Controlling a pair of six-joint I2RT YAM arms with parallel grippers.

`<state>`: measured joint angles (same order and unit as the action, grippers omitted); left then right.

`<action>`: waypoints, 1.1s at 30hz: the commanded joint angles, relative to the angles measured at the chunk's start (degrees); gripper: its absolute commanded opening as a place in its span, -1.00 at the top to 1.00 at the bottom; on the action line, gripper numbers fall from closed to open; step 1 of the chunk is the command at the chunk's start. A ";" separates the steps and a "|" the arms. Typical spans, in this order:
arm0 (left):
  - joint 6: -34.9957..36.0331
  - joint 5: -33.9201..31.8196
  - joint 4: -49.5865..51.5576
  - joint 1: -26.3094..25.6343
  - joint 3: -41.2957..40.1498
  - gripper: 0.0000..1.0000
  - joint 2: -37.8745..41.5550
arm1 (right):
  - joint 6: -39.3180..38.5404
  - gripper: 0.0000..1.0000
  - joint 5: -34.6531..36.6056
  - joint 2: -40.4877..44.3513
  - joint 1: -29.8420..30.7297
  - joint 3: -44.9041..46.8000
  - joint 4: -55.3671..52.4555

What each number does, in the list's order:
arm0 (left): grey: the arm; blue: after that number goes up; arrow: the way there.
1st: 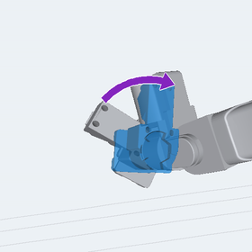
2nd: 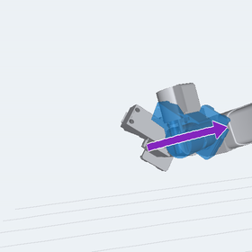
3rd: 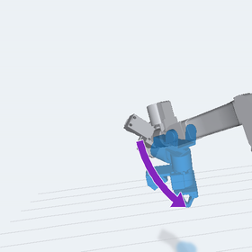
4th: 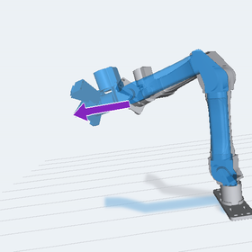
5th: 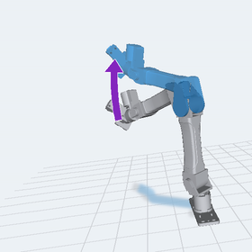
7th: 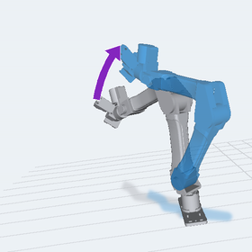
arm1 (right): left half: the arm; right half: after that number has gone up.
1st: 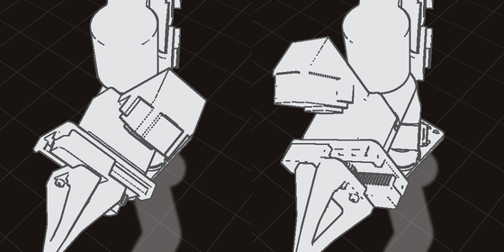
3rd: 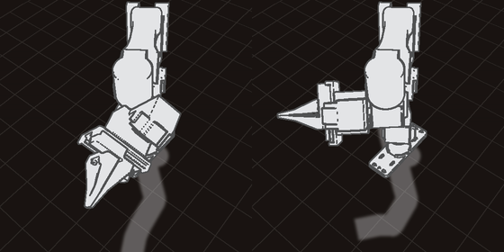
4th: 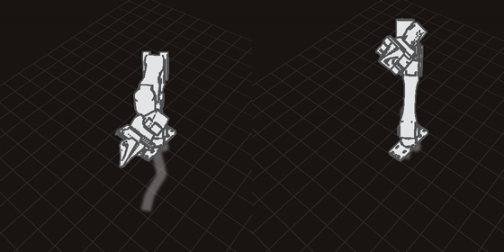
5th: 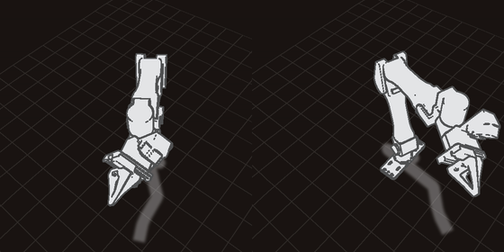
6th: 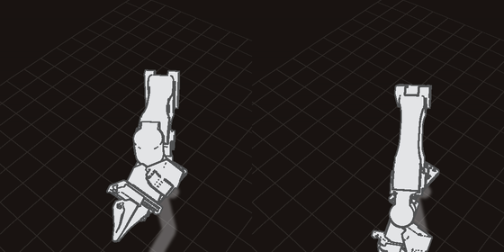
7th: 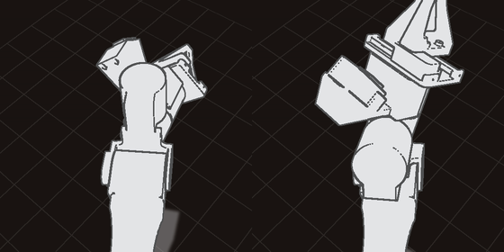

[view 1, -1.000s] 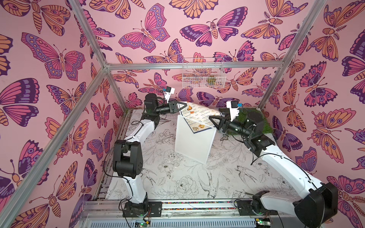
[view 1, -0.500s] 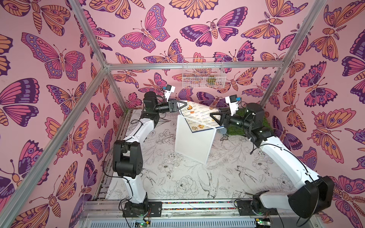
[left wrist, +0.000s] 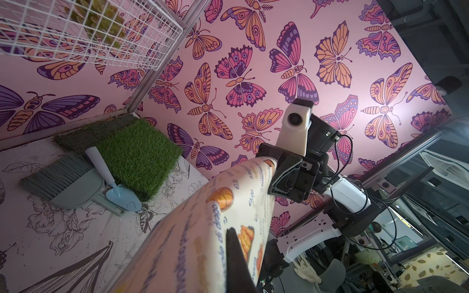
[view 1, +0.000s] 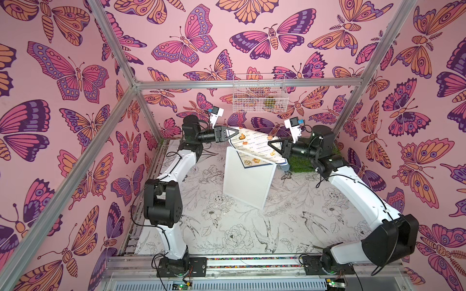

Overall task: Insert the menus into the narrow rack
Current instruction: Insert the menu into the narrow rack.

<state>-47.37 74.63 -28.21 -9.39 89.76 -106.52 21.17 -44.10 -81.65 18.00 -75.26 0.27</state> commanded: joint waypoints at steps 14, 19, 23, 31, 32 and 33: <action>1.29 -4.42 1.57 0.16 -1.85 -1.00 1.91 | 3.31 1.00 9.71 4.63 3.70 10.34 18.54; 1.18 -4.86 1.64 0.07 -1.95 -0.91 1.91 | 1.57 1.00 11.70 5.59 3.71 10.23 17.48; 1.06 -4.72 1.63 0.05 -1.87 -0.57 1.99 | 1.19 1.00 12.94 5.85 3.79 10.62 18.25; 0.70 -4.31 1.49 0.04 -1.78 0.12 2.19 | -1.87 1.00 14.46 3.89 5.84 9.64 16.38; 0.70 -4.20 1.45 0.00 -1.78 0.14 2.31 | -2.13 1.00 14.62 3.80 5.98 9.57 16.36; 0.70 -4.11 1.38 0.15 -1.86 0.17 2.40 | -2.39 1.00 14.89 3.61 6.14 9.52 16.34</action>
<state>-47.05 70.24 -26.35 -9.39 88.38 -106.37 20.97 -30.74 -77.21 23.38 -64.64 16.84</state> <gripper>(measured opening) 0.429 0.043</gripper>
